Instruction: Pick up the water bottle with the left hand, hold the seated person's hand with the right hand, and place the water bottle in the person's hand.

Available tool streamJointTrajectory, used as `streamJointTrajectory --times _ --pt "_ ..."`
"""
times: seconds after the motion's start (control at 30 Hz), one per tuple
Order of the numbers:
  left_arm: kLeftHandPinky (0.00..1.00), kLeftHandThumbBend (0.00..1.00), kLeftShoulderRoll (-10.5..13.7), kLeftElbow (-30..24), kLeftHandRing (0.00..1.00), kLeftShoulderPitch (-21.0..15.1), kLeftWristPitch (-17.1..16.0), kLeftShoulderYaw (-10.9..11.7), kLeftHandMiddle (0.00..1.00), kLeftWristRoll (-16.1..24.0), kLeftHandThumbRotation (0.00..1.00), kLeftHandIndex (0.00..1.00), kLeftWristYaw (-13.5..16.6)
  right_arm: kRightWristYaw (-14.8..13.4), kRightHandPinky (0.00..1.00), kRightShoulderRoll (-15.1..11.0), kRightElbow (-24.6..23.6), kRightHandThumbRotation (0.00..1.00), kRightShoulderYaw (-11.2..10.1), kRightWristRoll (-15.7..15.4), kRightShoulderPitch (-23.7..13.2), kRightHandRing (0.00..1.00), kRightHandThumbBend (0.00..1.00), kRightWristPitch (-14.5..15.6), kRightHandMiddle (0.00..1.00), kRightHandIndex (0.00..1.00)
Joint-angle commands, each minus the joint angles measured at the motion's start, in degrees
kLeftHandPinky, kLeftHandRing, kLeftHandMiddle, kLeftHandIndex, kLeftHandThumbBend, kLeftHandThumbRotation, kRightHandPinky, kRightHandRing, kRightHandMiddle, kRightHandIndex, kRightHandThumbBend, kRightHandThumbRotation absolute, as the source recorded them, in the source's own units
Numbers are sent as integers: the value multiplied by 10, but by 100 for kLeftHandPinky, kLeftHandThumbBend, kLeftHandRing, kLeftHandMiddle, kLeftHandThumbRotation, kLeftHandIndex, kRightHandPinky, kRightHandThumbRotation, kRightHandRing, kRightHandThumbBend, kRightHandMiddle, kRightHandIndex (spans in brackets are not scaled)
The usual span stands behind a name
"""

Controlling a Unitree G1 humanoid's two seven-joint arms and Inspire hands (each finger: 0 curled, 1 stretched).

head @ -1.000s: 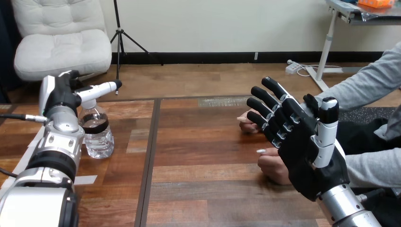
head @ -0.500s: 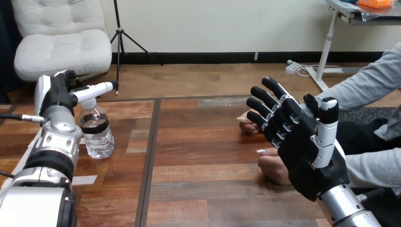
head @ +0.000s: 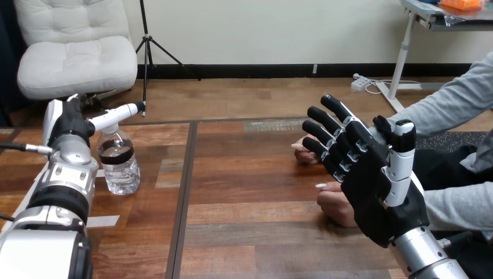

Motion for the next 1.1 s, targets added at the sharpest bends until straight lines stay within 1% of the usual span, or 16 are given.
streamJointTrajectory --times 0.0,0.43,0.5,0.53,0.63,0.87,1.07 --pt "85 100 14 0 93 -22 -3 -9 94 11 43 91 3 4 93 -6 -24 100 -6 8 -18 93 98 -5 93 95" --pt "89 100 10 2 96 -4 -6 -5 98 7 45 96 6 3 91 -6 -29 100 -7 9 -14 91 99 -4 92 95" --pt "89 100 9 0 97 3 -20 -1 98 3 45 97 10 2 91 -6 -32 100 -7 9 -12 91 99 -4 92 95" --pt "89 100 8 -1 97 7 -24 -2 99 5 45 98 13 3 90 -7 -33 100 -7 10 -11 91 99 -4 92 95" --pt "91 99 8 -1 98 12 -25 -7 99 9 47 99 15 5 90 -7 -33 100 -8 12 -11 91 100 -4 92 95" --pt "93 99 8 2 98 18 -19 -13 99 14 51 100 12 7 90 -8 -34 100 -9 14 -9 92 100 -4 92 95" --pt "91 100 6 -1 96 27 -22 -13 97 11 52 97 11 8 90 -8 -35 100 -11 15 -8 92 100 -3 92 95"
